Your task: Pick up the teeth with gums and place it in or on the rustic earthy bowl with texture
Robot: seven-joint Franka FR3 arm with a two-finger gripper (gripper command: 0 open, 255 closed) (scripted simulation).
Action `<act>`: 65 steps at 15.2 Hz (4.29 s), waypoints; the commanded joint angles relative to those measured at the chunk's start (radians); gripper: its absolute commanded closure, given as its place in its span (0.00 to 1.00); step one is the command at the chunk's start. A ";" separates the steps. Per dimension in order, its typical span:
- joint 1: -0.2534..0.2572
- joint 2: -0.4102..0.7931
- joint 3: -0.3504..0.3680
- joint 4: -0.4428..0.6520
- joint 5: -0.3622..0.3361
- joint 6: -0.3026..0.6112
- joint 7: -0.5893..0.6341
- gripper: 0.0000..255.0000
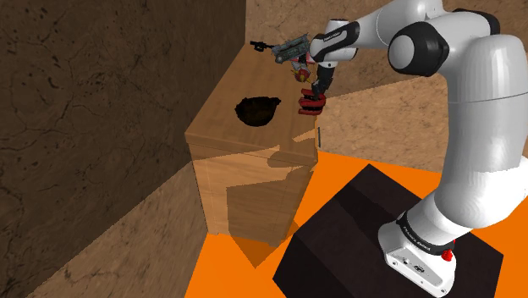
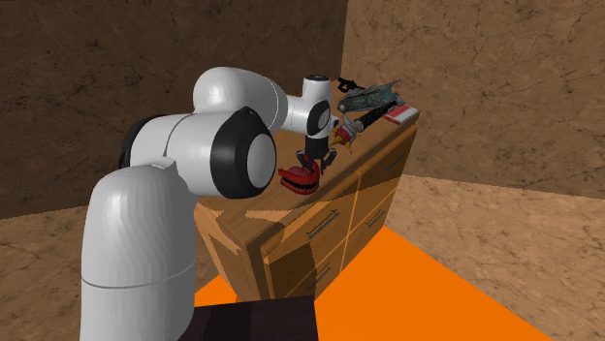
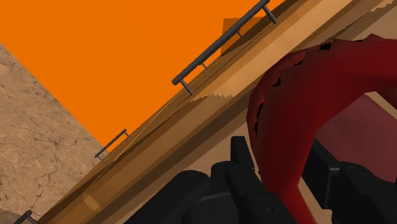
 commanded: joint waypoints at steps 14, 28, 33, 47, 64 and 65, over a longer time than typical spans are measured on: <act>0.008 -0.087 -0.018 0.069 -0.027 -0.152 0.013 1.00; 0.037 -0.129 -0.018 0.164 -0.045 -0.288 0.059 1.00; 0.112 -0.127 0.004 0.186 -0.055 -0.308 0.158 1.00; 0.274 0.024 0.069 0.466 -0.054 -0.438 0.411 1.00; 0.287 0.046 0.074 0.281 -0.047 -0.232 0.405 1.00; 0.287 0.046 0.074 0.281 -0.047 -0.232 0.405 1.00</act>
